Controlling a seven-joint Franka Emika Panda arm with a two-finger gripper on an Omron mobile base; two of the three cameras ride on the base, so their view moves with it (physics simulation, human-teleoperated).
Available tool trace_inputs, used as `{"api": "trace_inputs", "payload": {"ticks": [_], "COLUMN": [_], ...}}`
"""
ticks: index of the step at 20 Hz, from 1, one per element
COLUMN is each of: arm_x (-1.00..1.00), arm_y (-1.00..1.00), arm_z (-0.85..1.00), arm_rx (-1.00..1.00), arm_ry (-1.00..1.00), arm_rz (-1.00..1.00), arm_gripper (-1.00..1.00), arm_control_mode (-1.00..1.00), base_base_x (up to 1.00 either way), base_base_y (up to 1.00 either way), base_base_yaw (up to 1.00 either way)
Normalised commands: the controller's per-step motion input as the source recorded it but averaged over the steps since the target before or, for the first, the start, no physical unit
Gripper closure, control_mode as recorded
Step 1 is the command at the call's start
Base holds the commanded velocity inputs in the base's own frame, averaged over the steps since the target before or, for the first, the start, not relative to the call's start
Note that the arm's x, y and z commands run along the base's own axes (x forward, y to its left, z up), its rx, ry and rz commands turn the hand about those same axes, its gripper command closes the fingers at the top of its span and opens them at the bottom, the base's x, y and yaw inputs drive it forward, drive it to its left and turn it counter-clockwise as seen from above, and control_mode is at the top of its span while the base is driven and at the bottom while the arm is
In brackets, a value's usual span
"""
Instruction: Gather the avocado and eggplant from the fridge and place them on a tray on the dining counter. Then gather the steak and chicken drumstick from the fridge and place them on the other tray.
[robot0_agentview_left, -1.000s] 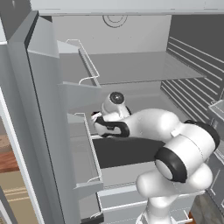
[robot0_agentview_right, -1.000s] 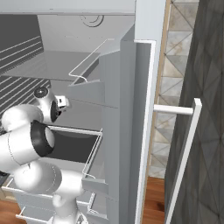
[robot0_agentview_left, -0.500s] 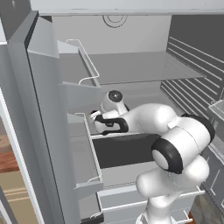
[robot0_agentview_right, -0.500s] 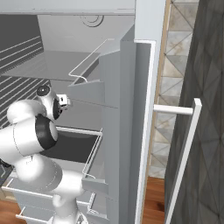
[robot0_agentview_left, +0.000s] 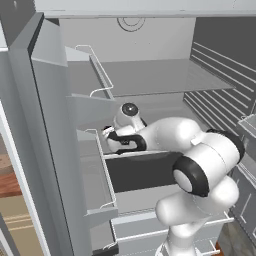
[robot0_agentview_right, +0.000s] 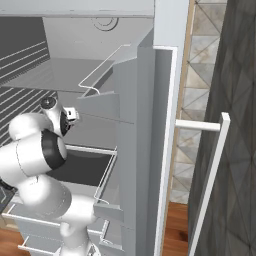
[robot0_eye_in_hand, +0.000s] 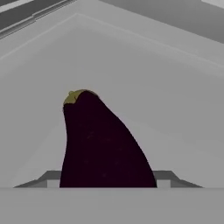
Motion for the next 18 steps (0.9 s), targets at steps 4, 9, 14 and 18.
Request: {"api": "trace_inputs", "payload": {"ticks": [4, 9, 14, 18], "arm_x": [-0.88, -0.95, -0.46, -0.42], "arm_y": [0.0, -0.09, -0.46, -0.48], "arm_z": [0.0, 0.19, 0.88, 1.0], "arm_rx": [0.0, 0.01, 0.01, 0.05], "arm_ry": [-0.08, -0.11, -0.02, 0.01], "arm_rz": [-0.01, -0.05, -0.06, -0.06], "arm_gripper": [1.0, 1.0, 1.0, 1.0], "arm_control_mode": [-1.0, -1.0, -1.0, -1.0], "base_base_x": [0.0, 0.0, 0.0, 0.0], "base_base_y": [0.0, 0.0, 0.0, 0.0], "base_base_yaw": [0.0, 0.0, 0.0, 0.0]}}
